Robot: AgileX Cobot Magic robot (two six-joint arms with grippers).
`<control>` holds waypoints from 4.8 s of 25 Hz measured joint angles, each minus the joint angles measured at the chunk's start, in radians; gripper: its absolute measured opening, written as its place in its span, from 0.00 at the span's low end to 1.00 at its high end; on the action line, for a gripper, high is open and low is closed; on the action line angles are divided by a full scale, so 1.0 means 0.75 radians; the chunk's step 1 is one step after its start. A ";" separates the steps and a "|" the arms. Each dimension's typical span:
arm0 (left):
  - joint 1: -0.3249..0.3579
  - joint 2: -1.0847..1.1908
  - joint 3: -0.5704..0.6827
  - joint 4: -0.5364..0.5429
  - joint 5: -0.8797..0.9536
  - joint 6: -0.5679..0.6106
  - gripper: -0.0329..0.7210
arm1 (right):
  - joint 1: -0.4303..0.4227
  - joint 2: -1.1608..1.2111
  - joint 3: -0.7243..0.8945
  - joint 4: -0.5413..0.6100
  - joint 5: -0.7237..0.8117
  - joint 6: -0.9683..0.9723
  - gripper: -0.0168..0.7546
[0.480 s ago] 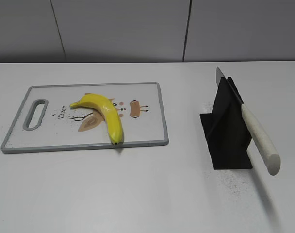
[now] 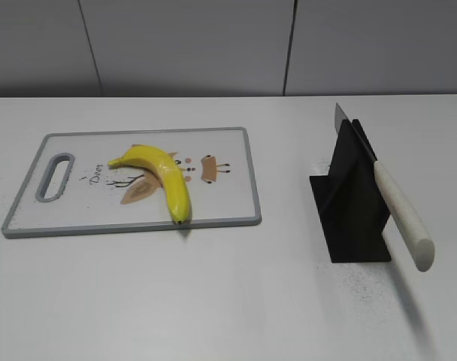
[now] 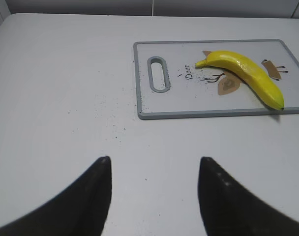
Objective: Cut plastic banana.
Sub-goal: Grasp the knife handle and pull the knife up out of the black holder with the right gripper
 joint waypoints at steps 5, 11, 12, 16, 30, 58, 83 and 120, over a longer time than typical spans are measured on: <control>0.000 0.000 0.000 0.000 0.000 0.000 0.77 | 0.000 0.000 0.000 0.000 0.000 0.000 0.72; 0.000 0.000 0.000 0.000 0.000 0.000 0.77 | 0.000 0.000 0.000 0.000 0.000 0.000 0.72; 0.000 0.000 0.000 0.000 0.001 0.000 0.77 | 0.000 0.000 0.000 0.000 0.000 0.000 0.72; 0.000 0.000 0.000 0.001 0.001 0.000 0.77 | 0.000 0.000 0.000 0.000 0.001 0.000 0.72; 0.000 0.000 0.000 0.001 0.001 0.000 0.77 | 0.000 0.113 -0.067 0.010 0.000 0.001 0.72; 0.000 0.000 0.000 0.001 0.001 0.000 0.77 | 0.000 1.584 -0.752 0.278 0.215 0.004 0.71; 0.000 0.000 0.000 0.001 0.001 0.000 0.77 | 0.345 2.248 -0.825 0.087 0.059 0.325 0.66; 0.000 0.000 0.000 0.001 0.003 0.000 0.77 | 0.344 1.904 -0.926 0.110 0.167 0.399 0.26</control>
